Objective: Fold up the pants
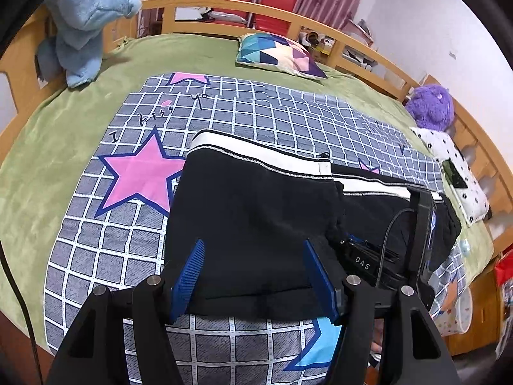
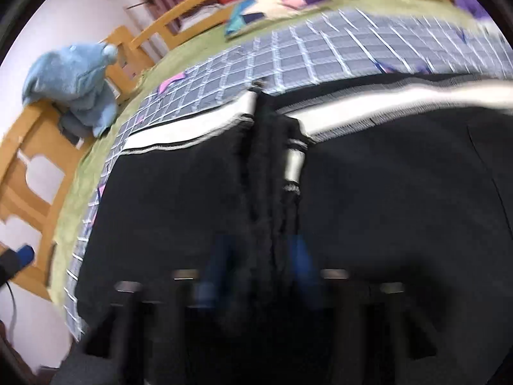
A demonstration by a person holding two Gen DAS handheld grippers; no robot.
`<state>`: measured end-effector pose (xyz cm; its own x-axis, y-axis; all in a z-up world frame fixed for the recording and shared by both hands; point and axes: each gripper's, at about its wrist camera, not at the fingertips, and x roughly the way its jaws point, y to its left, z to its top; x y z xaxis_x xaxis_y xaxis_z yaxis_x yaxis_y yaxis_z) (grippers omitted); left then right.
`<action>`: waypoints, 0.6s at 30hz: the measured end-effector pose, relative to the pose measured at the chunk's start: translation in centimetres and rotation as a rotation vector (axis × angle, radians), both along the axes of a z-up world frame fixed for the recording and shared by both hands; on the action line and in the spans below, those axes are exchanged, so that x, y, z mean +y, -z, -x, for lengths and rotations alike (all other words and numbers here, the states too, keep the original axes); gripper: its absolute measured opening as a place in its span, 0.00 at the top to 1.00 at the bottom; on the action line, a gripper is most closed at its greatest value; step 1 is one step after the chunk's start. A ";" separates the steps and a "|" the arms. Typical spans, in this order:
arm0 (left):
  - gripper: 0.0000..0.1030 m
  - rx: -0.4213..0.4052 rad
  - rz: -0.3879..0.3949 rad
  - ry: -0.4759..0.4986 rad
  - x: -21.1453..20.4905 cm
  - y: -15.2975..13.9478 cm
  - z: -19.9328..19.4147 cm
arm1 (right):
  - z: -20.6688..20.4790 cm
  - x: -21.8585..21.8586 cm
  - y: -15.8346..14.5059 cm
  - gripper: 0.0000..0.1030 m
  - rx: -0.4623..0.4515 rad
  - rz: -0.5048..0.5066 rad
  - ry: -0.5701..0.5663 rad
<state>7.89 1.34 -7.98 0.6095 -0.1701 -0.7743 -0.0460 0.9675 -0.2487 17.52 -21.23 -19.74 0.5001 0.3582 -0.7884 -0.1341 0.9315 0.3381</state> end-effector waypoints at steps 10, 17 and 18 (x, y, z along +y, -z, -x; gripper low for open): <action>0.40 0.025 0.046 0.007 0.8 0.7 -0.6 | -0.1 -7.5 -2.8 0.75 -0.073 0.015 0.176; 0.40 0.027 0.047 0.009 0.9 0.8 -0.5 | 3.9 -8.2 -2.9 0.54 -0.088 0.095 0.161; 0.40 0.029 0.049 0.009 0.9 0.8 -0.6 | 4.5 -8.0 -3.3 0.54 -0.117 0.107 0.156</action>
